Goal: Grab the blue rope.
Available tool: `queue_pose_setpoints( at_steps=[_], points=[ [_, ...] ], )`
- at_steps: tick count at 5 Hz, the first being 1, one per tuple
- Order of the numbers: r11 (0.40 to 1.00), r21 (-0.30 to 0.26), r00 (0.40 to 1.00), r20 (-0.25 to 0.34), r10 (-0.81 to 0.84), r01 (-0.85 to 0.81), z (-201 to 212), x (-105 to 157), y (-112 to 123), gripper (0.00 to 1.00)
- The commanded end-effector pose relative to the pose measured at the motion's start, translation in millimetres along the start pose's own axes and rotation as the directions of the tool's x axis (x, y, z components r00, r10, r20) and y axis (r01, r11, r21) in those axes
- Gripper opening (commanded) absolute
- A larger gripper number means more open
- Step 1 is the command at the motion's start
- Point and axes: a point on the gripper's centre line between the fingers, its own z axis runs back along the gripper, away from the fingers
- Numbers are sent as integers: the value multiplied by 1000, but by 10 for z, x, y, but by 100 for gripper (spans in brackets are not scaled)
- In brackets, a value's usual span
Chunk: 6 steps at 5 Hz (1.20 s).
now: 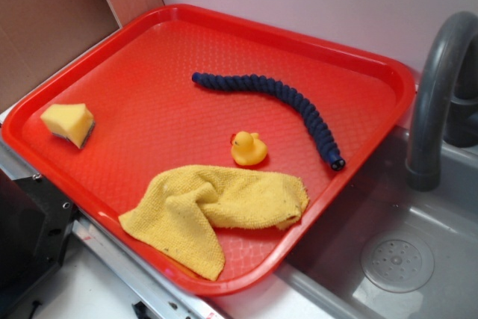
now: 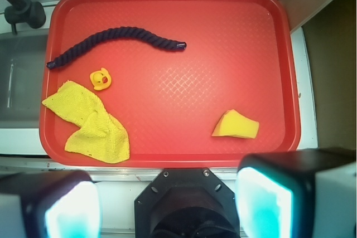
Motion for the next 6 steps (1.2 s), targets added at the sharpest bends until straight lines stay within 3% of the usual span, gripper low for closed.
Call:
queue_pose_setpoints(
  at_steps=[1,2,3,4,5,6],
  points=[
    [1000,0,1000,0,0,0,0,0,0,100],
    [969,-23,967,58,248,-247,-246,154,16,100],
    [879,-45,871,119,477,-475,-324,274,-68,100],
    [734,-82,718,155,678,-675,-493,537,-144,100],
    [591,-137,578,123,807,-795,-683,760,-174,100],
    [486,-149,479,81,874,-861,-1020,1015,-216,100]
  ],
)
